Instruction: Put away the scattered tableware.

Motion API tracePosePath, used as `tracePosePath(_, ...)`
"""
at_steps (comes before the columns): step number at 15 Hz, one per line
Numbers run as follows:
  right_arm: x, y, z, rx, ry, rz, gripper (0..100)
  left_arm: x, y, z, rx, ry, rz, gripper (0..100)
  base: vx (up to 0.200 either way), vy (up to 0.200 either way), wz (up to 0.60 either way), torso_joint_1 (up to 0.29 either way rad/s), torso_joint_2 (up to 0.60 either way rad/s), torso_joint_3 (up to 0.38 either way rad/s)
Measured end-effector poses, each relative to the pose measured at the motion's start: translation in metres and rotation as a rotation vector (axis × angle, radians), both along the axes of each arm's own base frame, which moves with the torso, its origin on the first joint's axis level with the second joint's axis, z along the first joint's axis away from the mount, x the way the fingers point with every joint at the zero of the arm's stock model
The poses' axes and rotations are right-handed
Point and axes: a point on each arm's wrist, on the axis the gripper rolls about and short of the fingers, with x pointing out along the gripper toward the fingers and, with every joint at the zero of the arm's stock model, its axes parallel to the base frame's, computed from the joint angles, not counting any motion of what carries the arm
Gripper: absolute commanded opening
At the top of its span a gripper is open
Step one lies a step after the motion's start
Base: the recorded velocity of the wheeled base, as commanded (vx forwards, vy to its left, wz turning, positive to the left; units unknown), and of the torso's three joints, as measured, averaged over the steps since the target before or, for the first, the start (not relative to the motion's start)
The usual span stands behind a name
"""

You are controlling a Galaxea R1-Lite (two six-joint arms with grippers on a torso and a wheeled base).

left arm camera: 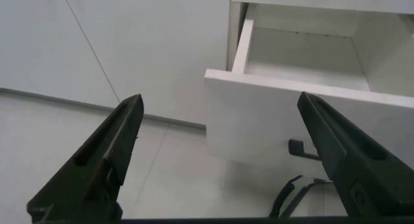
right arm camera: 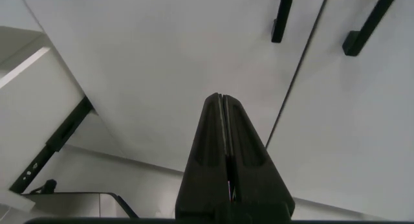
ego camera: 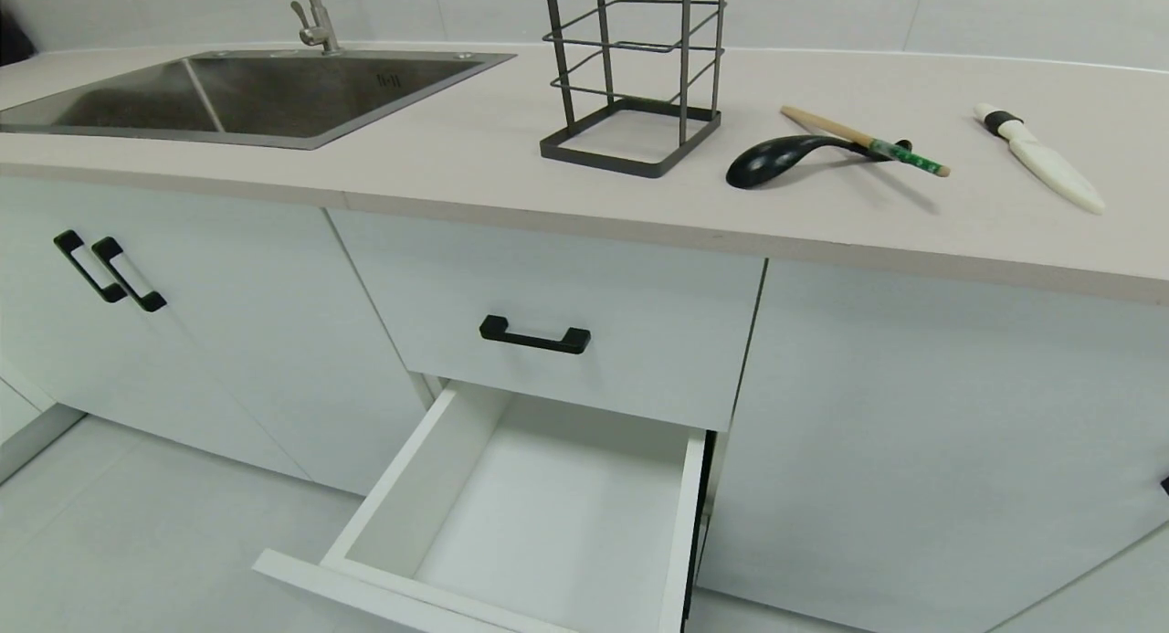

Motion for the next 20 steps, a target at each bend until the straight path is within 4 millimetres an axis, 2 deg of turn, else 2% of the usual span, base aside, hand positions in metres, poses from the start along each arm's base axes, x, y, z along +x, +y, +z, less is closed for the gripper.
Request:
tracePosePath(8, 0.0000, 0.0000, 0.0000, -0.002, 0.000, 0.000, 0, 0.0000, 0.0000, 0.0000, -0.003, 0.000, 0.000, 100, 0.000, 0.000, 0.00, 0.006, -0.01, -0.003)
tracePosePath(13, 0.0000, 0.0000, 0.0000, -0.004, 0.000, 0.001, 0, 0.0000, 0.0000, -0.0001, -0.011, 0.001, -0.001, 100, 0.000, 0.000, 0.00, 0.204, -0.12, -0.112)
tracePosePath(20, 0.0000, 0.0000, 0.0000, -0.004, 0.001, 0.000, 0, 0.0000, 0.0000, 0.0000, -0.012, 0.001, -0.001, 100, 0.000, 0.000, 0.00, 0.232, -0.58, -0.207)
